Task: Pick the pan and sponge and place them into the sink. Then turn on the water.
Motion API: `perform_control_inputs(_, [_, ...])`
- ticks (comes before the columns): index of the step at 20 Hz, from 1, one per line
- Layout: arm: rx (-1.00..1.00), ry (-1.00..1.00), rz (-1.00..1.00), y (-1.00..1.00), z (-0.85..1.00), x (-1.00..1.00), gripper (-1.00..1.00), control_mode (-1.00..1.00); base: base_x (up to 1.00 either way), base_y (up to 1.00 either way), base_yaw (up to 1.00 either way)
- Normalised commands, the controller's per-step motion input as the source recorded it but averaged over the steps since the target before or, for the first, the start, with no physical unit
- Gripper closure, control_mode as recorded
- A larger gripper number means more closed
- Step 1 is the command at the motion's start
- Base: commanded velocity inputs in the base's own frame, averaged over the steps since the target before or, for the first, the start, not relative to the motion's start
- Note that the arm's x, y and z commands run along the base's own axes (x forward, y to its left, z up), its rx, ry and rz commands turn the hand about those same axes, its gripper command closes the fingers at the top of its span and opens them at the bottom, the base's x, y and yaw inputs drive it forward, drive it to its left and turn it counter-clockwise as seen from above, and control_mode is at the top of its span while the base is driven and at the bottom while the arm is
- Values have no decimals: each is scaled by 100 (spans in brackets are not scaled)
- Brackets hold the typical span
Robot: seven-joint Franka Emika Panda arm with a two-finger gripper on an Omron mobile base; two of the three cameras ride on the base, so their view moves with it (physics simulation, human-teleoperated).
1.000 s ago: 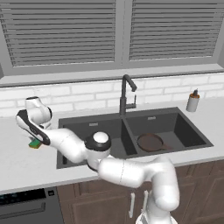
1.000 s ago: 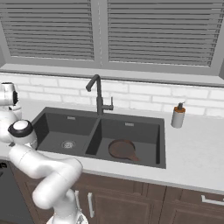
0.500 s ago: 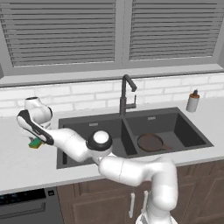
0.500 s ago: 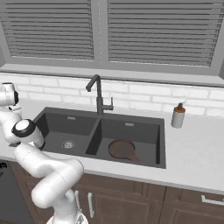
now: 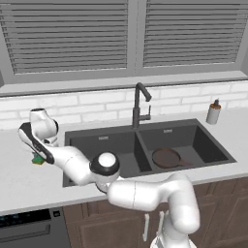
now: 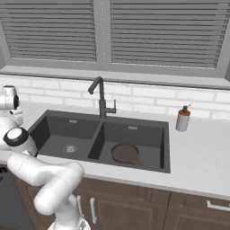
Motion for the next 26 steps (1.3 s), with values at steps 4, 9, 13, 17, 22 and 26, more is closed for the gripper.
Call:
perform_control_inputs(4, [0, 0, 0, 1, -98, 0, -100, -100, 0, 0, 0])
perform_control_inputs(9, [0, 0, 0, 25, -98, 1, -100, -100, 0, 0, 0])
perform_control_inputs(13, [0, -1, 0, 47, -84, 16, -100, -100, 0, 0, 0])
perform_control_inputs(17, [0, 0, 0, 45, -79, 21, -100, -100, 0, 0, 0])
perform_control_inputs(22, [0, 0, 0, 33, -74, 21, -100, -100, 0, 0, 0])
perform_control_inputs(26, [0, 0, 0, 23, -93, 12, -100, -100, 0, 0, 0])
